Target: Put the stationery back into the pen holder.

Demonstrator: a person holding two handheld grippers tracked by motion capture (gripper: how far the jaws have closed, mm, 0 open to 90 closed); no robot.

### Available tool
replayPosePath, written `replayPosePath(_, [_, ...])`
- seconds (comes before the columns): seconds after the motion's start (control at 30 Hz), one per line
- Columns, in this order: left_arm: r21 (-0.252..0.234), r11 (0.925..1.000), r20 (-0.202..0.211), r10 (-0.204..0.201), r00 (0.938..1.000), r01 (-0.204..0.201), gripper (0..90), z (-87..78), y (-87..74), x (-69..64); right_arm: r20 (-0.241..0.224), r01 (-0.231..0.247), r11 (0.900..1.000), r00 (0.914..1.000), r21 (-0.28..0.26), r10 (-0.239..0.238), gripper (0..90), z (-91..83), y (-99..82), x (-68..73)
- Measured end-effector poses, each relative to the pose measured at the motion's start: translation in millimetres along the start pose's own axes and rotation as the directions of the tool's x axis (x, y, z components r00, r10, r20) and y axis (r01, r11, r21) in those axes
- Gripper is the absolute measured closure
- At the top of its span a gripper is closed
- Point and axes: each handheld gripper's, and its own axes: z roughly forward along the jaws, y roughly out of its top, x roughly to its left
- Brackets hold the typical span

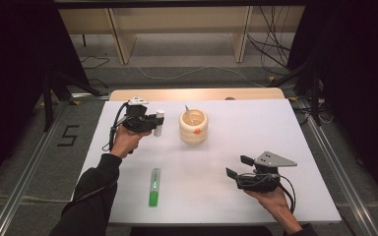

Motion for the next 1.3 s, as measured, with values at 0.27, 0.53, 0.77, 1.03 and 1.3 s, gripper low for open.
replayPosePath(0.27, [-0.026, 0.9996, 0.035, -0.010, 0.9993, 0.011, 67.2, -2.8, 6.9, -7.5, -0.005, 0.005, 1.0000, 1.0000, -0.002, -0.005, 27.6, 0.9, -0.2, 0.1])
replayPosePath(0.53, [-0.051, 0.9981, 0.063, -0.031, 0.9975, 0.034, 67.2, 2.1, 15.3, -13.6, -0.004, -0.002, 1.0000, 1.0000, -0.003, 0.002, 27.6, -0.1, 0.4, -0.4])
replayPosePath(0.77, [-0.060, 0.9979, 0.078, -0.019, 0.9968, 0.023, 67.2, 9.1, 26.5, -24.2, -0.004, -0.001, 1.0000, 1.0000, -0.007, 0.001, 27.6, -0.5, 0.4, 0.1])
replayPosePath(1.03, [-0.069, 0.9974, 0.096, -0.014, 0.9952, 0.021, 67.2, 14.2, 37.9, -32.8, -0.004, 0.001, 1.0000, 1.0000, -0.007, -0.001, 27.6, -0.7, 0.6, -0.6])
replayPosePath(1.3, [-0.080, 0.9964, 0.103, -0.020, 0.9944, 0.029, 67.2, 21.0, 47.2, -41.4, -0.005, 0.001, 1.0000, 1.0000, -0.009, -0.001, 27.6, -1.2, 0.5, -0.3])
